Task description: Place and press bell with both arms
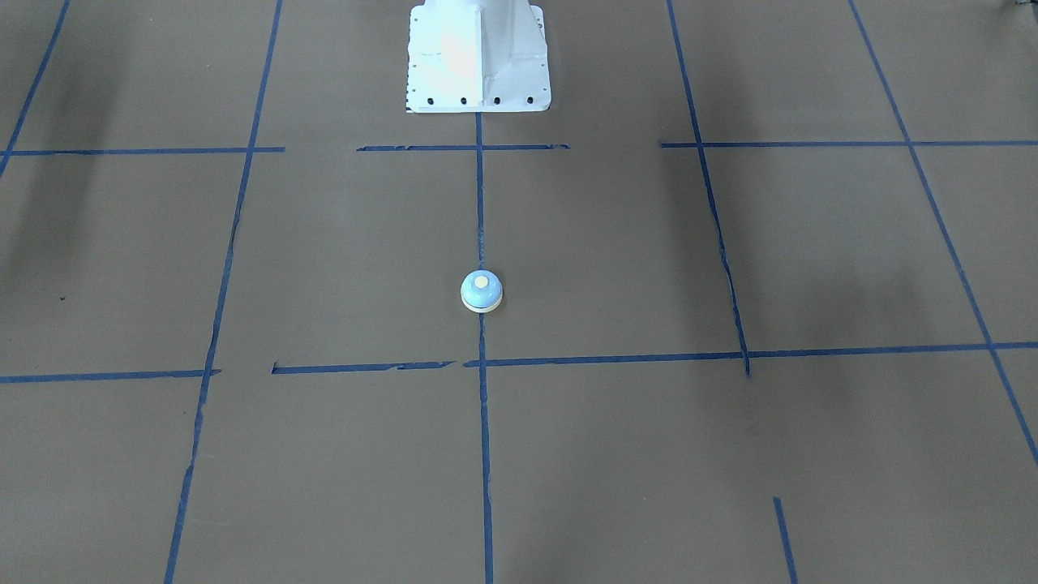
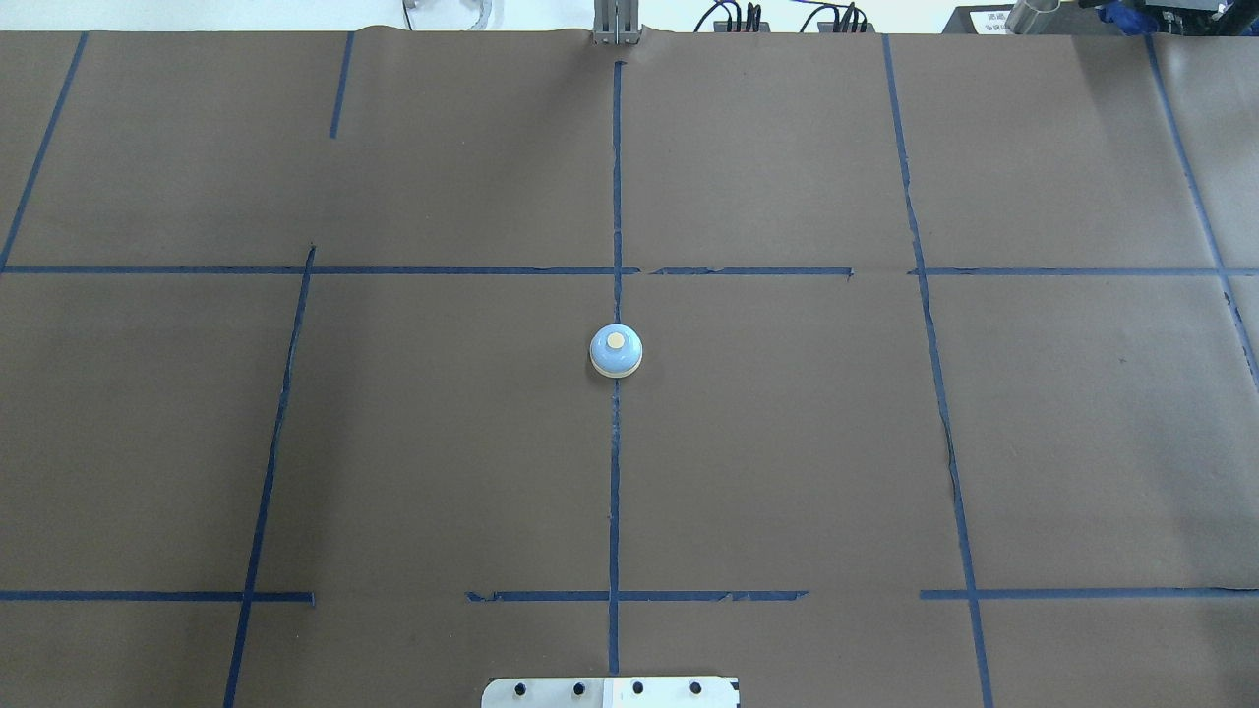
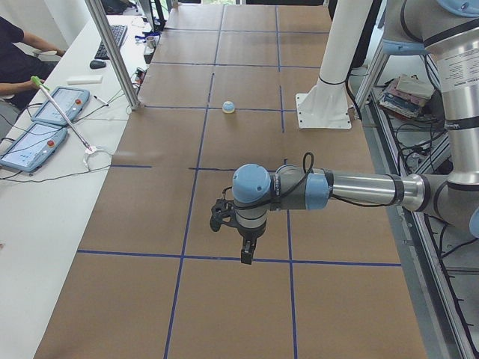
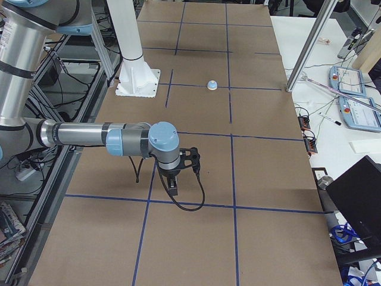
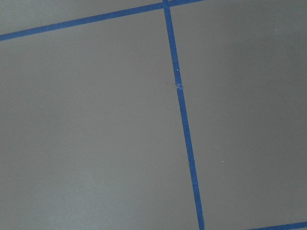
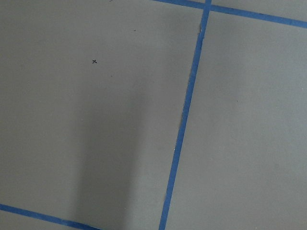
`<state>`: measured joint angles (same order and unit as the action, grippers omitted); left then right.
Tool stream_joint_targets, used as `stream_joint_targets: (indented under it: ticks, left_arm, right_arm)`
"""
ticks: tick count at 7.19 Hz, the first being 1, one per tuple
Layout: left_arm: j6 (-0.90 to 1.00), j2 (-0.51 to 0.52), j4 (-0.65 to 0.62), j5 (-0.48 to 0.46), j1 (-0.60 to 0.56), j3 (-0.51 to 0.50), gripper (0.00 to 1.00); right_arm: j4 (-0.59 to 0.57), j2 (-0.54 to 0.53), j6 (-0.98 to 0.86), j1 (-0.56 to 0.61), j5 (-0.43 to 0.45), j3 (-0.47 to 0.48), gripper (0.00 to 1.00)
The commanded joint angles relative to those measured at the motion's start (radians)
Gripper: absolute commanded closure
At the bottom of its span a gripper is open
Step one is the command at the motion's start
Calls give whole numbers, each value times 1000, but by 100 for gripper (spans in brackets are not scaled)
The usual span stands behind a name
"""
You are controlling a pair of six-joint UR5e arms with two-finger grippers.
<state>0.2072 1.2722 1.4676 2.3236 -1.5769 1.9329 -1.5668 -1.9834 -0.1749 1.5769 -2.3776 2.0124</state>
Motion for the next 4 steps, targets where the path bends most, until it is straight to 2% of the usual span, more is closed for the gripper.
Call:
stream_joint_targets:
  ticks: [1,3,4]
  left_arm:
    - [-2,-4,-1,11,32,11,0]
    - [-6,-10,-1,17,32,15,0]
    - [-6,-10,-1,86,32,8,0]
  right_arm:
    - [4,2,0,0,-22,-3,0]
    - [4,2,0,0,-23,-4,0]
    - [2,0,0,0,-23,-4,0]
